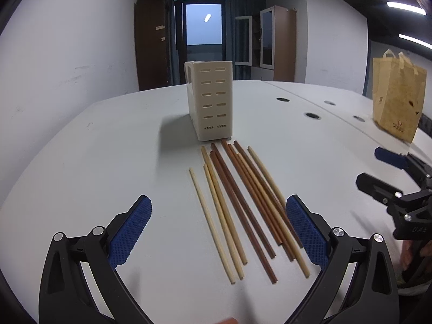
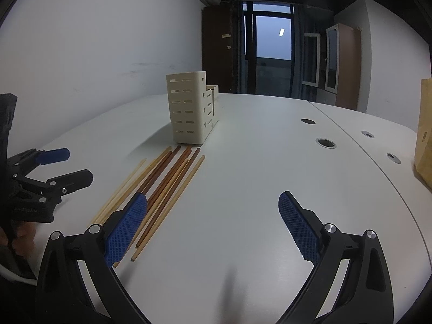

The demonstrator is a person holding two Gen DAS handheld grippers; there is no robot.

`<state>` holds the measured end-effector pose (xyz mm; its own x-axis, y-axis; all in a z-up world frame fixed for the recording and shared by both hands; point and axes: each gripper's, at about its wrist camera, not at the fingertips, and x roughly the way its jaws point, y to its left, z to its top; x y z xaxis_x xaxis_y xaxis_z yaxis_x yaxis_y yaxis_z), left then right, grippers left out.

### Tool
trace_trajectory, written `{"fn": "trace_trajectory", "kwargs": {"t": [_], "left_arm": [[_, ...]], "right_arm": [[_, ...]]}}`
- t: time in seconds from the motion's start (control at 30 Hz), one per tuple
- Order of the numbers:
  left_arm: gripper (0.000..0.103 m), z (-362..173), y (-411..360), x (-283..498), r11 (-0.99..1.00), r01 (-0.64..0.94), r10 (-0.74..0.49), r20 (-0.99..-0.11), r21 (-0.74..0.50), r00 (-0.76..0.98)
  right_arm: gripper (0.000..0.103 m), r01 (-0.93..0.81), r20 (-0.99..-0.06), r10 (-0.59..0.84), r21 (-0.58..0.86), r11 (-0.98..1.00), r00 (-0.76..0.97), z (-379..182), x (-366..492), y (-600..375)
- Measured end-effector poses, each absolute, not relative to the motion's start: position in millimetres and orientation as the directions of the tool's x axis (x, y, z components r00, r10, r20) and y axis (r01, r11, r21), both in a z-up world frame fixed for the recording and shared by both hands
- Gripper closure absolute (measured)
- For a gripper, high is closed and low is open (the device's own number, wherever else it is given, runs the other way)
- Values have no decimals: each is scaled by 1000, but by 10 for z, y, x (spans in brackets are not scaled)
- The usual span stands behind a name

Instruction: Organize utensils

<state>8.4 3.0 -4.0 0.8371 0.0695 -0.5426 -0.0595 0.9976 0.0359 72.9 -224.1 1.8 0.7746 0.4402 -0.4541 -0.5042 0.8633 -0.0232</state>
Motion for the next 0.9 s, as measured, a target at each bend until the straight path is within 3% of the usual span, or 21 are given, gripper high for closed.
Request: {"fn": "trace_trajectory", "kwargs": {"t": [0.2, 0.27, 0.37, 0.4, 0.9], "left_arm": [[6, -64, 11, 88, 998, -41, 58, -539, 44, 840], [6, -64, 1, 83, 999, -31, 48, -538, 40, 842], [6, -55, 1, 71, 999, -30, 47, -533, 41, 845], [6, -52, 0, 70, 999, -31, 49, -531, 42, 846], [6, -15, -5, 82, 999, -35, 50, -538, 38, 842]], "right_arm": [[4, -499, -462, 433, -24, 866, 774, -2, 722, -2242], [4, -517, -524, 435, -13, 856, 733, -151, 768, -2193], [4, -473, -362, 470, 86, 877, 805, -76, 579, -2520], [4, -450, -352, 445, 72, 890, 823, -56, 564, -2561], [4, -477, -427, 430, -3, 879, 795, -270, 366, -2519]]}}
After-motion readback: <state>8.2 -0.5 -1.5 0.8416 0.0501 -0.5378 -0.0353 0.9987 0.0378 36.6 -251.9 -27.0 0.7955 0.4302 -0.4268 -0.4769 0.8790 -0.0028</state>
